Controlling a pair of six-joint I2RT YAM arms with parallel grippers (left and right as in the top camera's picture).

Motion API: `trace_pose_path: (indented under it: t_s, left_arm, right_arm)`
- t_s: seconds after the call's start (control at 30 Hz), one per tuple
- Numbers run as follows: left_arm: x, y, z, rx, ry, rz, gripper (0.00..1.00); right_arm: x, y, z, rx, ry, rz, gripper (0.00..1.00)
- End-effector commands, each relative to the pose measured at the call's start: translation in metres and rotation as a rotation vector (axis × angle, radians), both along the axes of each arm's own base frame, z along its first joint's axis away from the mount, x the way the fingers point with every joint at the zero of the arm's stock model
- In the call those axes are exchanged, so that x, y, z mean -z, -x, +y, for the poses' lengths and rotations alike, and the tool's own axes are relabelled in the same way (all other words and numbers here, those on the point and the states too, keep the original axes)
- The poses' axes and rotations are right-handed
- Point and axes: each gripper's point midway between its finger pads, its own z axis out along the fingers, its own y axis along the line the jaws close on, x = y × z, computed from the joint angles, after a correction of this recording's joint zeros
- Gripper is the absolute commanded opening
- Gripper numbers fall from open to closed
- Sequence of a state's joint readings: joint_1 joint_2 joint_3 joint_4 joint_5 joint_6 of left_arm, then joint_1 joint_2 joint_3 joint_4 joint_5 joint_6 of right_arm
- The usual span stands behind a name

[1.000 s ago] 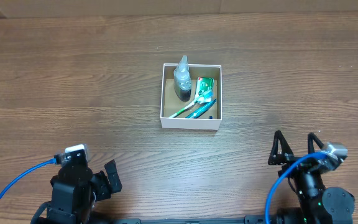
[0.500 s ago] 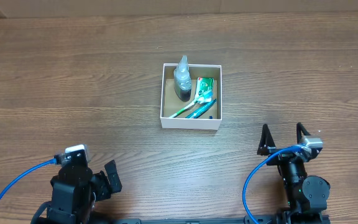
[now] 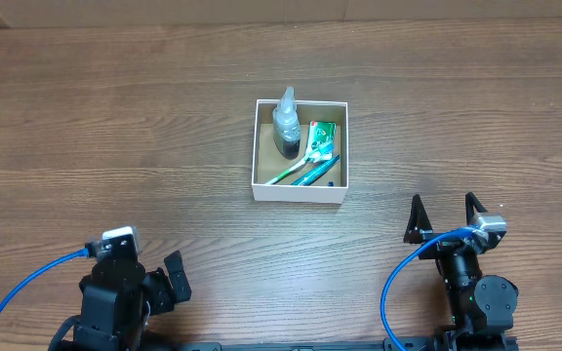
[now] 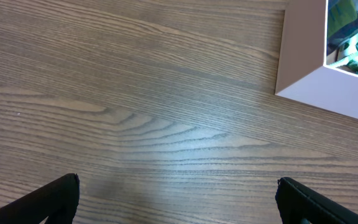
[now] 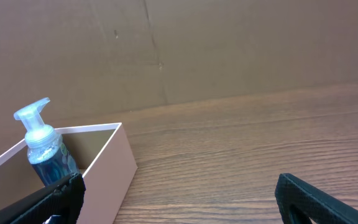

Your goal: Pack container

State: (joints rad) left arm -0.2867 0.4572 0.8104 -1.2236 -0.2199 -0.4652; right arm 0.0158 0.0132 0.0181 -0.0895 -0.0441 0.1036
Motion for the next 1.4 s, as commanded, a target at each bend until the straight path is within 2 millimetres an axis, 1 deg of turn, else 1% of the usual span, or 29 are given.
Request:
trace_pose_path:
  t_s: [0.0,0.23,0.33,0.37,0.43,0.5,0.53,0.6,0.67,0.73,0.8,0.83,0.87,0.9,0.93,1.37]
  left_arm:
    - [-0.002,0.0,0.0,-0.003,0.009,-0.011,1.0]
    - [-0.002,0.0,0.0,-0.005,0.006,-0.013,1.0]
    - [-0.003,-0.004,0.009,-0.037,-0.029,-0.036,1.0]
    - [-0.003,-0.009,0.011,-0.017,-0.058,-0.061,1.0]
    - [0.0,-0.02,0.009,0.051,-0.106,-0.131,1.0]
    - [0.01,-0.03,0.002,0.143,-0.141,-0.221,1.0]
    - [0.016,-0.034,-0.001,0.172,-0.153,-0.259,1.0]
    - [0.02,-0.045,-0.002,0.195,-0.184,-0.344,1.0]
    - [0.016,-0.06,-0.004,0.217,-0.235,-0.463,1.0]
    - [0.006,-0.074,-0.009,0.257,-0.297,-0.597,1.0]
    - [-0.002,-0.085,-0.011,0.253,-0.325,-0.718,1.0]
    - [-0.003,-0.09,-0.012,0.246,-0.326,-0.782,1.0]
    - [0.011,-0.095,-0.019,0.278,-0.307,-0.84,1.0]
    - [0.025,-0.093,-0.021,0.302,-0.296,-0.79,1.0]
    - [0.031,-0.092,-0.023,0.314,-0.286,-0.768,1.0]
    - [0.03,-0.092,-0.022,0.314,-0.29,-0.772,1.0]
  right_arm:
    - [0.001,0.0,0.0,0.001,0.007,-0.005,1.0]
    - [0.001,0.0,0.0,0.001,0.007,-0.005,1.0]
    - [0.002,0.0,0.0,0.001,0.007,-0.005,1.0]
    - [0.002,0.0,0.0,0.001,0.007,-0.005,1.0]
    - [0.002,0.0,0.0,0.001,0.007,-0.005,1.0]
    - [0.002,0.0,0.0,0.001,0.007,-0.005,1.0]
    - [0.002,0.0,0.0,0.001,0.007,-0.005,1.0]
    - [0.001,0.0,0.0,0.001,0.007,-0.005,1.0]
    - [0.001,0.0,0.0,0.001,0.007,-0.005,1.0]
    - [0.001,0.0,0.0,0.001,0.007,-0.005,1.0]
    - [0.002,0.0,0.0,0.001,0.007,-0.005,1.0]
    - [0.001,0.0,0.0,0.001,0.007,-0.005,1.0]
    - [0.001,0.0,0.0,0.001,0.007,-0.005,1.0]
    - [0.002,0.0,0.0,0.001,0.007,-0.005,1.0]
    - [0.001,0.0,0.0,0.001,0.007,-0.005,1.0]
    - [0.002,0.0,0.0,0.001,0.007,-0.005,1.0]
